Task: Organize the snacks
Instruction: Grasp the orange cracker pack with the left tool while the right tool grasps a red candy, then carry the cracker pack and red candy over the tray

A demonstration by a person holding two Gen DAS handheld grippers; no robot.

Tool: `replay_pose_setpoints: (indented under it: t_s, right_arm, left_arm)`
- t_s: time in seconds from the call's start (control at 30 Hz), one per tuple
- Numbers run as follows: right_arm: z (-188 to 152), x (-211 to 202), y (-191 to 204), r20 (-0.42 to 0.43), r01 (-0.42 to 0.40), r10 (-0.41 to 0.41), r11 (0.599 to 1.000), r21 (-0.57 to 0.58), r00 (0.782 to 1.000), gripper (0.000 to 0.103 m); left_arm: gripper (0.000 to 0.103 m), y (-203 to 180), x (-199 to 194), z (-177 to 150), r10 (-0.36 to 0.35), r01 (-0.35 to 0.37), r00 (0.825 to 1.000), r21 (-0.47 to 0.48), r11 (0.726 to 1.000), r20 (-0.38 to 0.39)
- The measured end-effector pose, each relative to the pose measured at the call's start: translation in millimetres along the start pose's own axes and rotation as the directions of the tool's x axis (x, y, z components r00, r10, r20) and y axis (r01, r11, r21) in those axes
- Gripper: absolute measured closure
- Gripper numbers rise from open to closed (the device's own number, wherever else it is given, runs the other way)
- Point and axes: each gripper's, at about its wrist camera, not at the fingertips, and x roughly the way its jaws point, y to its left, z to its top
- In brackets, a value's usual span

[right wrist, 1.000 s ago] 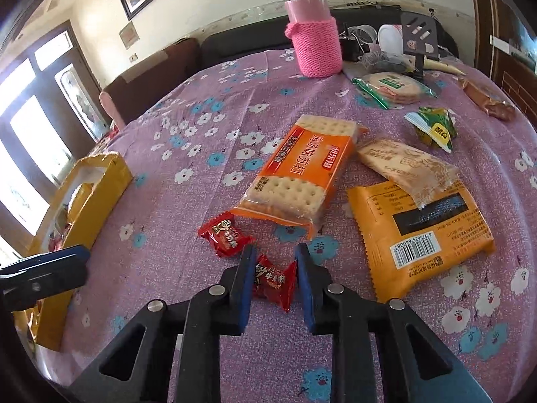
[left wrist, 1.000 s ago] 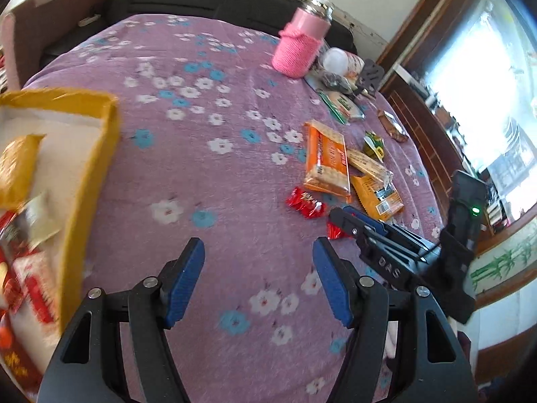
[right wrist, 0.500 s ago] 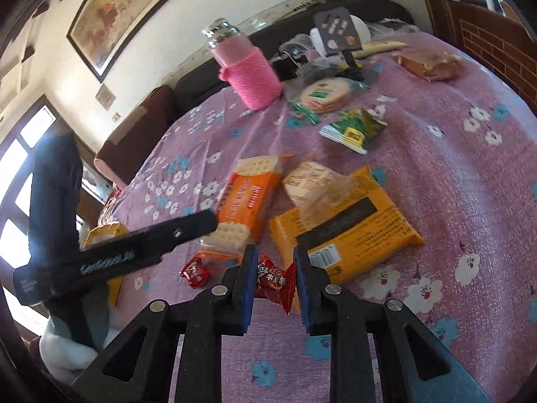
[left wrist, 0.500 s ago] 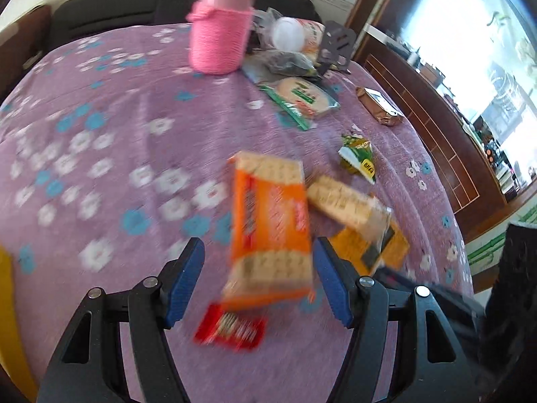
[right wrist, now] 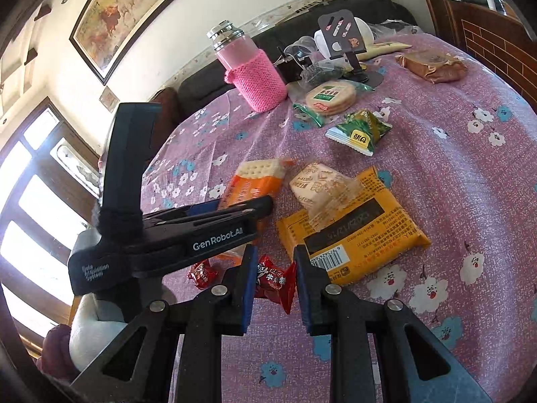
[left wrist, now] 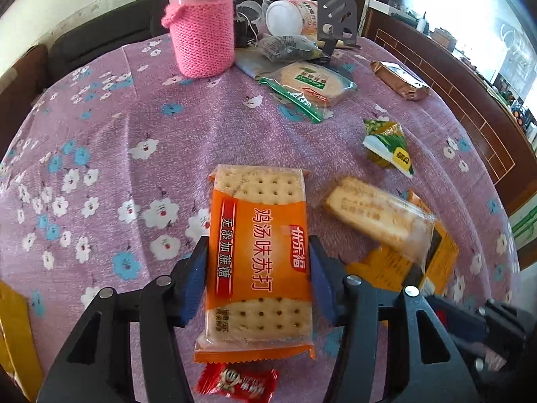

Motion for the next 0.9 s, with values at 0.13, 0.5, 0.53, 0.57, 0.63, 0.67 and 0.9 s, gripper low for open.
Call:
replay_pose_setpoints:
  t_s: [0.13, 0.5, 0.53, 0.57, 0.63, 0.67, 0.9]
  right_arm:
    - [-1, 0, 2, 0.001, -0.004, 0.004, 1.000, -0.007, 1.000, 0.080]
    - [-7, -3, 20, 0.013, -0.072, 0.073, 0.996, -0.056, 0.997, 0.080]
    - [-8, -3, 24, 0.016, -0.069, 0.071, 0.995, -0.070, 0.997, 0.080]
    - [-9, -3, 26, 0.016, -0.065, 0.066, 0.995, -0.079, 0.998, 0.080]
    - [-12, 1, 29, 0.006, -0.063, 0.064, 0.994, -0.087, 0.998, 0.080]
    - [-12, 2, 29, 0.003, -0.064, 0.064, 0.994, -0.087, 0.998, 0.080]
    - [-14, -2, 34, 0.012, -0.090, 0.091, 0.991, -0.094, 0.996, 0.080]
  left_arm:
    - [0.049, 9, -15, -13, -0.021, 0.022, 1.000, -0.035, 0.999, 0.019]
    - [0.049, 48, -95, -53, 0.008, 0.008, 0.994, -0.141, 0.990, 0.112]
    - [0.049, 54, -99, -51, 0.039, -0.022, 0.993, -0.143, 0.989, 0.114]
    - [0.049, 67, -107, -47, 0.049, -0.027, 0.992, -0.178, 0.984, 0.120]
    - [0.049, 80, -127, -47, 0.041, -0.004, 0.986, -0.223, 0.975, 0.164]
    - [0.049, 84, -145, -50, 0.060, -0.012, 0.976, -0.227, 0.974, 0.207]
    - [0.048, 72, -232, -118, 0.189, -0.110, 0.891, -0.208, 0.972, 0.412]
